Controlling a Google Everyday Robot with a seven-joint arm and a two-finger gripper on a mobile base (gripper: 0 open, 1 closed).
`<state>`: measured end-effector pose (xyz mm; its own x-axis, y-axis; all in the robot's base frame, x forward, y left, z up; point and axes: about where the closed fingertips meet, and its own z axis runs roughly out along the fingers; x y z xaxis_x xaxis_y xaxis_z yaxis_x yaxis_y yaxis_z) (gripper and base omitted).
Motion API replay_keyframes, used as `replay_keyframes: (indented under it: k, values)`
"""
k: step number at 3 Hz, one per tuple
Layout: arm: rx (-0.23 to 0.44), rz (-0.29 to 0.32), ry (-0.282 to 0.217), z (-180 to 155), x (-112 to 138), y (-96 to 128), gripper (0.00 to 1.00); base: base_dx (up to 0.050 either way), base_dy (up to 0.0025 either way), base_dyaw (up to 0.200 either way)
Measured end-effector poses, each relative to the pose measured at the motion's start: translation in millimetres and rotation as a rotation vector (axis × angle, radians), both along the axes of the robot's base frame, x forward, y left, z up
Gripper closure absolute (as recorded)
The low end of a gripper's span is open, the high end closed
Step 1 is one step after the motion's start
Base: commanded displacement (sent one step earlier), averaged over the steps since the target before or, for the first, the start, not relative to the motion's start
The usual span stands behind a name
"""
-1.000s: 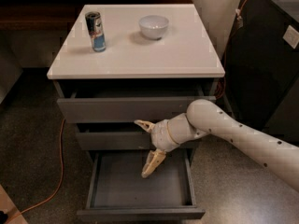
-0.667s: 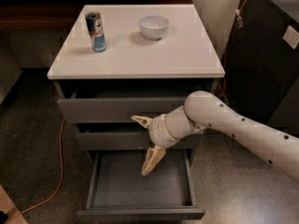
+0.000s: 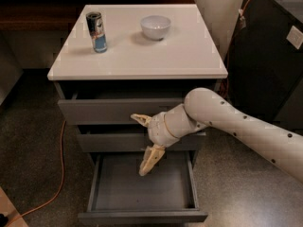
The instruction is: Place redbull can into bottom drawer
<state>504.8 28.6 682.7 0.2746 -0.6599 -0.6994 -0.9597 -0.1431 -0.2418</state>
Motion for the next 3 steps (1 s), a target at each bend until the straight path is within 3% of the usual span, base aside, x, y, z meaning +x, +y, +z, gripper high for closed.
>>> replay_keyframes:
  k: [2, 3]
  values:
    - [-0.034, -0.008, 0.021, 58.8, 1.3, 32.3, 0.00, 0.000, 0.00000, 0.000]
    - [-0.037, -0.003, 0.075, 99.4, 11.0, 48.1, 0.00, 0.000, 0.00000, 0.000]
